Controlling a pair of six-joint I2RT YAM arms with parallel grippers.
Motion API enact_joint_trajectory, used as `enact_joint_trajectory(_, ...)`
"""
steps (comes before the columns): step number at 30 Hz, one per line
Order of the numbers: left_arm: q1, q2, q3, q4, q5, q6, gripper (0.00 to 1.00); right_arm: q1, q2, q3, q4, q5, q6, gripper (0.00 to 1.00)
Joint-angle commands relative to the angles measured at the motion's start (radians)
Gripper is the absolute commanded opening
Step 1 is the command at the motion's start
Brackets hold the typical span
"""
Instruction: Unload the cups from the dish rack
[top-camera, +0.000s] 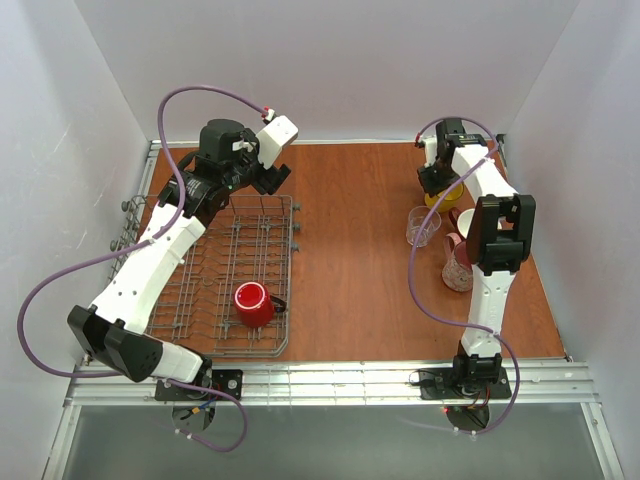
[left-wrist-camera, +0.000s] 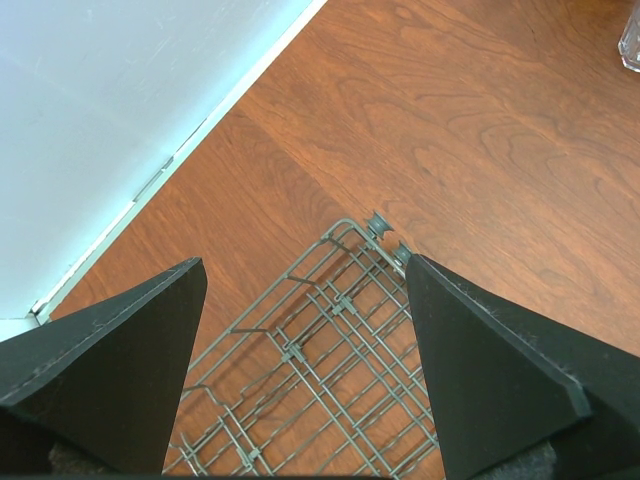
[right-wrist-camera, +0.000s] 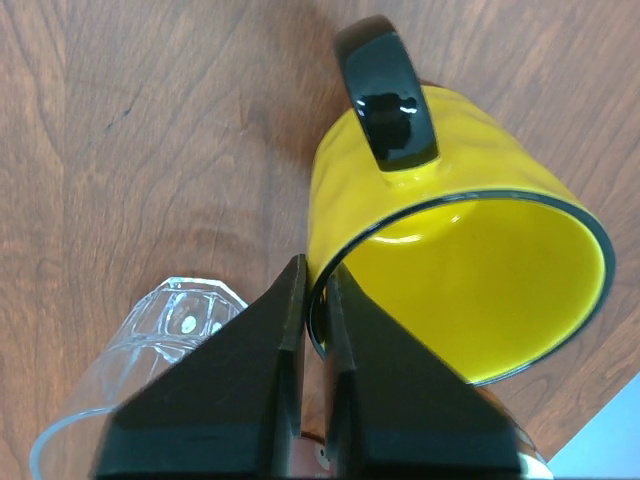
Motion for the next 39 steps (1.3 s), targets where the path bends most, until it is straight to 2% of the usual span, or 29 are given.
enact_joint_trajectory(1, -0.001, -0.015, 0.006, -0.015, 0.004, 0.010, 0.77, -0.006, 0.010, 0.022, 0.030, -0.021, 0.001, 0.07)
enact_joint_trajectory(3, -0.001, -0.013, 0.008, -0.016, 0.004, 0.010, 0.77, -0.006, 0.012, 0.023, 0.029, -0.021, 0.006, 0.24)
enact_joint_trajectory(5, -0.001, -0.012, 0.005, -0.016, 0.002, 0.015, 0.77, -0.006, 0.009, 0.031, 0.032, -0.019, 0.009, 0.32)
enact_joint_trajectory(7, -0.003, -0.012, -0.001, -0.018, 0.002, 0.016, 0.77, -0.006, -0.001, 0.048, 0.030, -0.048, 0.012, 0.35)
enact_joint_trajectory(12, -0.003, -0.007, -0.004, -0.033, 0.013, 0.026, 0.77, -0.006, -0.039, 0.066, 0.029, -0.050, 0.025, 0.37)
enact_joint_trajectory(15, -0.003, 0.003, -0.003, -0.114, 0.045, 0.067, 0.77, -0.005, -0.094, 0.068, 0.029, -0.067, 0.041, 0.41)
enact_joint_trajectory(16, -0.001, 0.013, -0.003, -0.186, 0.065, 0.084, 0.77, -0.005, -0.111, 0.069, 0.030, -0.071, 0.047, 0.42)
enact_joint_trajectory(20, -0.001, -0.019, -0.091, -0.334, 0.102, 0.189, 0.73, -0.002, -0.210, 0.048, 0.033, -0.088, 0.079, 0.46)
enact_joint_trajectory(21, -0.001, -0.035, -0.116, -0.354, 0.117, 0.261, 0.71, -0.002, -0.249, 0.034, 0.038, -0.093, 0.085, 0.46)
enact_joint_trajectory(23, -0.001, -0.087, -0.196, -0.412, 0.205, 0.337, 0.68, 0.001, -0.302, 0.022, 0.047, -0.122, 0.099, 0.47)
enact_joint_trajectory(27, -0.003, -0.182, -0.347, -0.463, 0.408, 0.592, 0.63, 0.008, -0.407, -0.058, 0.097, -0.189, 0.124, 0.47)
enact_joint_trajectory(30, -0.003, -0.135, -0.357, -0.475, 0.503, 0.605, 0.63, 0.008, -0.488, -0.159, 0.163, -0.203, 0.131, 0.47)
enact_joint_trajectory(33, -0.010, -0.103, -0.356, -0.477, 0.543, 0.665, 0.64, 0.009, -0.551, -0.243, 0.206, -0.211, 0.137, 0.47)
enact_joint_trajectory(35, -0.012, -0.084, -0.339, -0.538, 0.563, 0.736, 0.66, 0.009, -0.586, -0.286, 0.225, -0.217, 0.139, 0.47)
enact_joint_trajectory(39, -0.067, -0.069, -0.391, -0.549, 0.547, 0.736, 0.69, 0.008, -0.639, -0.355, 0.269, -0.237, 0.159, 0.48)
